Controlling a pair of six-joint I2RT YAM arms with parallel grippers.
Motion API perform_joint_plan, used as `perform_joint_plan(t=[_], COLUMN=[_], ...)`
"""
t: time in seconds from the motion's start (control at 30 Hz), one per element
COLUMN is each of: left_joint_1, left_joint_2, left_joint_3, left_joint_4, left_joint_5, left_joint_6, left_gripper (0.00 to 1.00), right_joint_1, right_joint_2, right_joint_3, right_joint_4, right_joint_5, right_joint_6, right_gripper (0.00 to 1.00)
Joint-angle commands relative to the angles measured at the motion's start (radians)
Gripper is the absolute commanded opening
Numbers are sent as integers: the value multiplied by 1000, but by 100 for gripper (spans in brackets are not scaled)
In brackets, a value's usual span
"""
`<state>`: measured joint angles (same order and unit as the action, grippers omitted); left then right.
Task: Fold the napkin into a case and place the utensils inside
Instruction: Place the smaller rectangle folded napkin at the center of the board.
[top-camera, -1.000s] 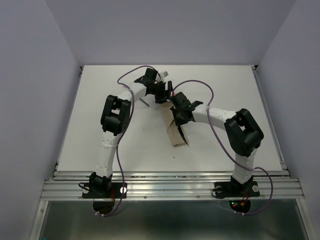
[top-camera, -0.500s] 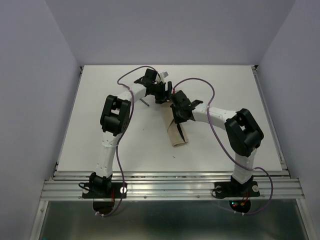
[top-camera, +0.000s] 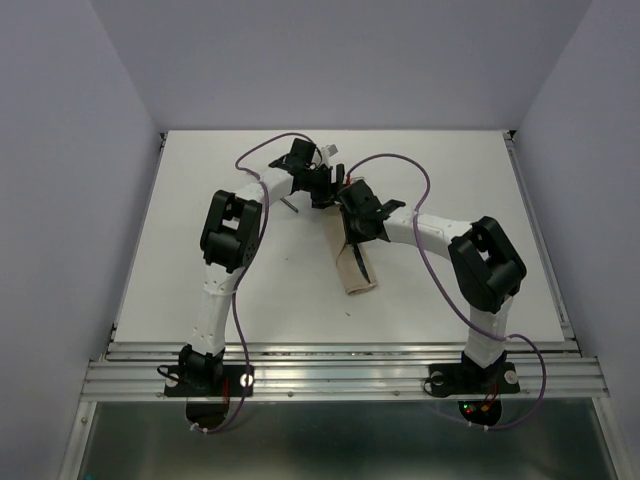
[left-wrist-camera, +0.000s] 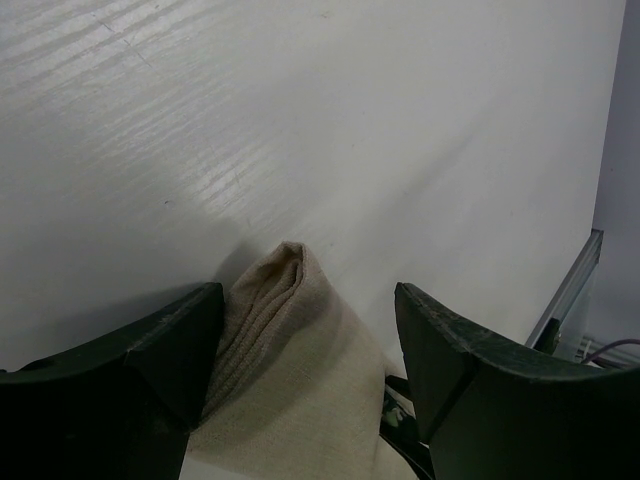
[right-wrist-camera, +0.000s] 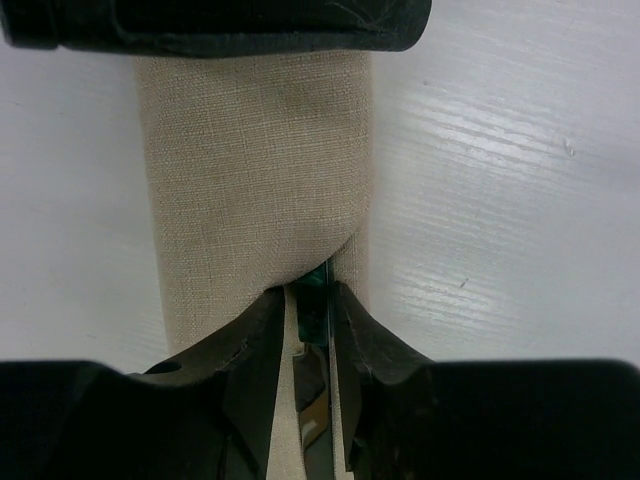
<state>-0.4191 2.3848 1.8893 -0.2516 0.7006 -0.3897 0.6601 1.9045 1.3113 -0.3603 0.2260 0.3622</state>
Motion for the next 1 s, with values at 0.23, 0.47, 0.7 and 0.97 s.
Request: perform_joint_plan(t=[0.23, 0.47, 0.7, 0.97], left_joint_1=[-12, -12, -12, -12], left_joint_2=[-32, -22, -21, -33], left_joint_3=[-19, 1, 10, -7], left_joint_4=[-64, -83, -103, -123], left_joint_5=[-10, -13, -15, -12], left_joint_6=[20, 22, 32, 60], left_gripper=[80, 80, 80, 80], right_joint_1=[-8, 1, 10, 10], right_joint_2=[-73, -74, -70, -74], right_joint_3=[-47, -61, -52, -27], right_joint_4=[47, 49, 41, 46], right_joint_5=[-27, -36, -7, 41], right_joint_6=[-8, -6, -5, -31], right_gripper=[30, 29, 11, 6])
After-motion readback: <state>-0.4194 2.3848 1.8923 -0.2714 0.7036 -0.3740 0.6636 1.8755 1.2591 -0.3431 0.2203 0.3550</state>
